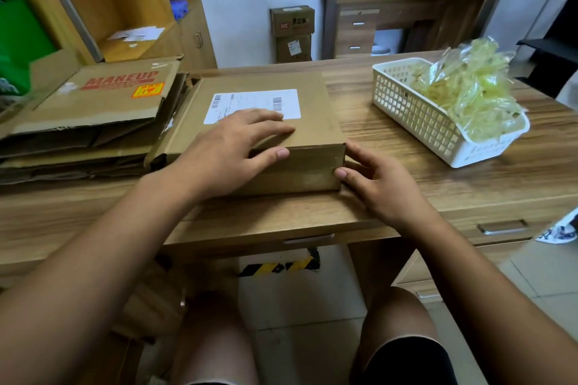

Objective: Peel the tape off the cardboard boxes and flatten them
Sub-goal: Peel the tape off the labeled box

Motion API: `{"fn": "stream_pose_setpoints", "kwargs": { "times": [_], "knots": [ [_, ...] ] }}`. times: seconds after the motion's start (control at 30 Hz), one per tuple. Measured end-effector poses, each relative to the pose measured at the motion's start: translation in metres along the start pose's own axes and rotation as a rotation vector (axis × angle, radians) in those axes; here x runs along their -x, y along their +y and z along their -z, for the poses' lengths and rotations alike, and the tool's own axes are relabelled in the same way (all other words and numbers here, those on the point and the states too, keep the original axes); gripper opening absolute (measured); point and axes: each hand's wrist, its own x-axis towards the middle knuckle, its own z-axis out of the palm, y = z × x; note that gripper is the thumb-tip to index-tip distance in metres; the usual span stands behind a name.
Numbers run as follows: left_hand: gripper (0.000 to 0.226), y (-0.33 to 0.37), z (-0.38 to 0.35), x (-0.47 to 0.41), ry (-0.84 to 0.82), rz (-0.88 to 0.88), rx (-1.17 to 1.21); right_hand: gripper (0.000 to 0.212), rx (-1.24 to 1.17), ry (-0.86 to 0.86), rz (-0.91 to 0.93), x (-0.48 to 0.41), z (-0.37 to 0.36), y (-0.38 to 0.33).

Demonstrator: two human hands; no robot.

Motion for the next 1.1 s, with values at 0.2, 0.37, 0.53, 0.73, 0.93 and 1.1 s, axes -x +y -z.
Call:
{"fn": "stream_pose_setpoints", "kwargs": {
  "times": [0.2, 0.37, 0.53, 0.73, 0.93, 1.1],
  "knots": [
    [0.06, -0.013, 0.014, 0.01, -0.086, 0.075, 0.111, 0.055, 0.032, -0.013, 0.011, -0.001, 0.005, 0.003],
    [0.057, -0.007, 0.013, 0.009, -0.04, 0.121, 0.161, 0.045, -0.009, 0.116, 0.022, 0.005, -0.005, 0.003],
    [0.05, -0.01, 0.015, 0.006, -0.058, 0.142, 0.215, 0.025, 0.163, 0.464, 0.159, 0.021, -0.021, 0.004],
    [0.038, -0.022, 0.017, 0.003, -0.161, 0.116, 0.26, 0.024, 0.323, 0.514, 0.387, 0.034, -0.035, 0.007],
    [0.034, -0.036, 0.016, -0.004, -0.24, 0.138, 0.408, 0.031, 0.243, 0.505, 0.358, 0.042, -0.038, 0.013],
    [0.033, -0.039, 0.017, -0.005, -0.237, 0.124, 0.441, 0.035, 0.322, 0.472, 0.344, 0.046, -0.044, 0.007]
  ]
}}
